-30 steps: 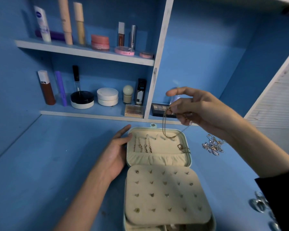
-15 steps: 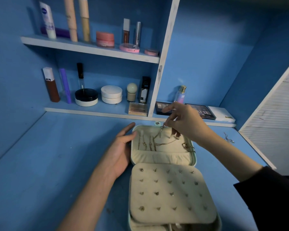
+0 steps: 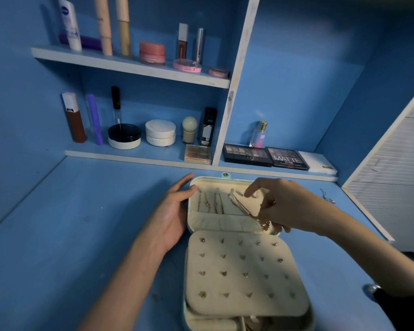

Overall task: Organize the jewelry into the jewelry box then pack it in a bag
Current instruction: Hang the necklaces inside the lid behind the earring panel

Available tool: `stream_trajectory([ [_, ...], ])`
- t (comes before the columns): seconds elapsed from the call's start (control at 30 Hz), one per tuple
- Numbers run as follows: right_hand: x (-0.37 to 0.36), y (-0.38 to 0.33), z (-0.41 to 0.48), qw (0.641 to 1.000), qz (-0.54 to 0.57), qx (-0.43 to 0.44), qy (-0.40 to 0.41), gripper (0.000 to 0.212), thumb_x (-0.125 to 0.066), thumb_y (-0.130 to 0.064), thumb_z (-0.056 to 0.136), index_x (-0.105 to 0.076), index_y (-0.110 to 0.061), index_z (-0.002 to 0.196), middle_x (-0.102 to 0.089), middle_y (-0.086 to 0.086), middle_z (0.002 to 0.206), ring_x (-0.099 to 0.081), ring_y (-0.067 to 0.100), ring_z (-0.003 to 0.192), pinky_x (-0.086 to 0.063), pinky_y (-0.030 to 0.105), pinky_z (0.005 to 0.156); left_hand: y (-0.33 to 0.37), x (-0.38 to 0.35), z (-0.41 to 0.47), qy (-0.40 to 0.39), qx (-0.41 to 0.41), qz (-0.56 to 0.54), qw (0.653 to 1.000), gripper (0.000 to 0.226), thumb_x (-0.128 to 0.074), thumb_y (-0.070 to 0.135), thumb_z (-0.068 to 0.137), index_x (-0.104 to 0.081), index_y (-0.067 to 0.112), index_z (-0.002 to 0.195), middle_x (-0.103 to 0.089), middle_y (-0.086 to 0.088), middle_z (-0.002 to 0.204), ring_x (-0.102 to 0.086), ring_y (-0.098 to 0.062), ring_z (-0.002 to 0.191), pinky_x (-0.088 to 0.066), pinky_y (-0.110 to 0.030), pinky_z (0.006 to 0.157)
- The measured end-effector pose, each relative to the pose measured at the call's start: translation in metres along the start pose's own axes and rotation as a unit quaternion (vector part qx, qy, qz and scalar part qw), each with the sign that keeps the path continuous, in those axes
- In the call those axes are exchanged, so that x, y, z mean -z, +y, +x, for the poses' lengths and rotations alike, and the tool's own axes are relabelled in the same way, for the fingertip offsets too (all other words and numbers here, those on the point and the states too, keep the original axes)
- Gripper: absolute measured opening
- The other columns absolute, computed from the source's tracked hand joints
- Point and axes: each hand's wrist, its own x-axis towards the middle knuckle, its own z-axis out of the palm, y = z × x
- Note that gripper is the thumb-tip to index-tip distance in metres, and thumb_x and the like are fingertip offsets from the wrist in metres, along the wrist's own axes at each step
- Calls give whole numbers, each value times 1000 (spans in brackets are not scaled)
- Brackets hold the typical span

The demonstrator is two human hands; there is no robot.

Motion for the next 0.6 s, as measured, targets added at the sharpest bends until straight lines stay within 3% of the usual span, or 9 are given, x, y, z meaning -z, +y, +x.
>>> stream_trajectory([
  [0.13,2,-3,-6,998,38,-7,-57,33,-61,-7,83,-57,-32,104,-71,2,75,-57,12,58,-50,22,56,0,0,0,1,2,-4,1000,41,-46,6,94,-51,21,132,-68,-7,91,-62,-20,84,-48,-32,66],
  [0.23,0,-8,-8,993,96,-5,-62,30,-62,-6,83,-61,-31,99,-70,5,74,-61,15,60,-55,33,68,0,0,1,2,0,-3,1000,41,-47,6,94,-52,21,131,-70,-4,85,-63,-19,83,-48,-31,65],
  [0.37,-2,-16,-10,971,238,16,-21,28,-60,8,83,-62,-13,103,-66,18,78,-67,25,61,-57,27,60,-1,1,1,3,-1,2,1000,40,-48,7,94,-52,22,130,-69,-5,88,-63,-19,86,-48,-32,67],
  [0.47,-5,-18,-7,947,320,17,18,27,-58,13,83,-61,-5,103,-65,23,80,-67,28,61,-59,31,62,-1,1,1,2,-2,1,1000,40,-48,7,93,-52,22,131,-69,-5,90,-62,-20,88,-49,-34,70],
  [0.53,-8,-16,-4,943,330,12,47,24,-60,12,83,-61,-5,101,-67,23,80,-68,29,63,-60,34,65,-1,1,1,2,-4,-4,1000,41,-48,6,93,-52,21,131,-69,-5,91,-62,-21,90,-49,-34,73],
  [0.6,-14,-11,1,961,265,14,80,22,-62,8,82,-61,-8,97,-71,15,76,-68,26,62,-60,36,66,0,0,1,0,-4,-10,1000,41,-47,5,93,-52,20,131,-69,-5,91,-62,-20,89,-49,-34,73],
])
